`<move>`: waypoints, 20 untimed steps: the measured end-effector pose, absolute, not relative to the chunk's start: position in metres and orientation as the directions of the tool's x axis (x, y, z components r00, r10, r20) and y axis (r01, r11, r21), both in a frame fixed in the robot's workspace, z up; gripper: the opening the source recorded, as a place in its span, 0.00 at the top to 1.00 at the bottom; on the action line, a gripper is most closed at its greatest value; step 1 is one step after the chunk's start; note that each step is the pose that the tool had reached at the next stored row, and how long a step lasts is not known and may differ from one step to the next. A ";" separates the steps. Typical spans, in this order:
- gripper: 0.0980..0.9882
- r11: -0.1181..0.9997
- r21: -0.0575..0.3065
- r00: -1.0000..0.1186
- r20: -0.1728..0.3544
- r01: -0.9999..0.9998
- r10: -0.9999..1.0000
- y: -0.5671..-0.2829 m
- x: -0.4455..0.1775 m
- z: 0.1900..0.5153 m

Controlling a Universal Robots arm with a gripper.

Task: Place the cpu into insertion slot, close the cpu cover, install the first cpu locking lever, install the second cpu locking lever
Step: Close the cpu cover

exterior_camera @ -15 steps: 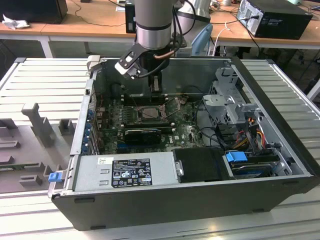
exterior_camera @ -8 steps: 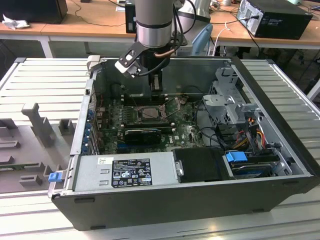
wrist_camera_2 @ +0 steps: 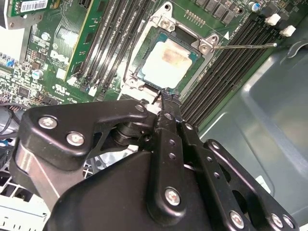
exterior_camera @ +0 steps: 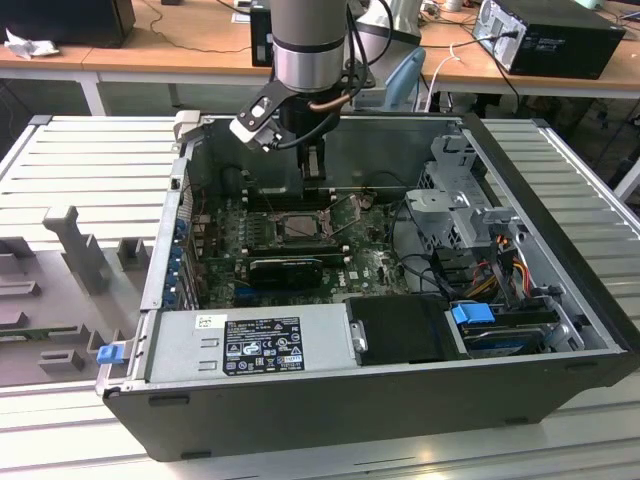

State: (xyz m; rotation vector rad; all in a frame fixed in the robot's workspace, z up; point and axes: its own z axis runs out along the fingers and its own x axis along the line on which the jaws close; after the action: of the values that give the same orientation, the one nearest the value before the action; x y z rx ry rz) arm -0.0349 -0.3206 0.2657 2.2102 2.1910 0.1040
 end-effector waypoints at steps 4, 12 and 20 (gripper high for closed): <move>0.99 -0.010 0.067 0.008 0.028 0.998 1.000 -0.321 -0.035 0.266; 0.99 -0.010 0.067 0.008 0.028 0.998 1.000 -0.320 -0.032 0.269; 0.99 -0.010 0.067 0.008 0.028 0.998 1.000 -0.320 -0.027 0.273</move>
State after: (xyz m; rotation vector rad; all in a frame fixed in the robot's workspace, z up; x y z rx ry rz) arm -0.0268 -0.3198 0.2733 2.2102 2.1911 0.1039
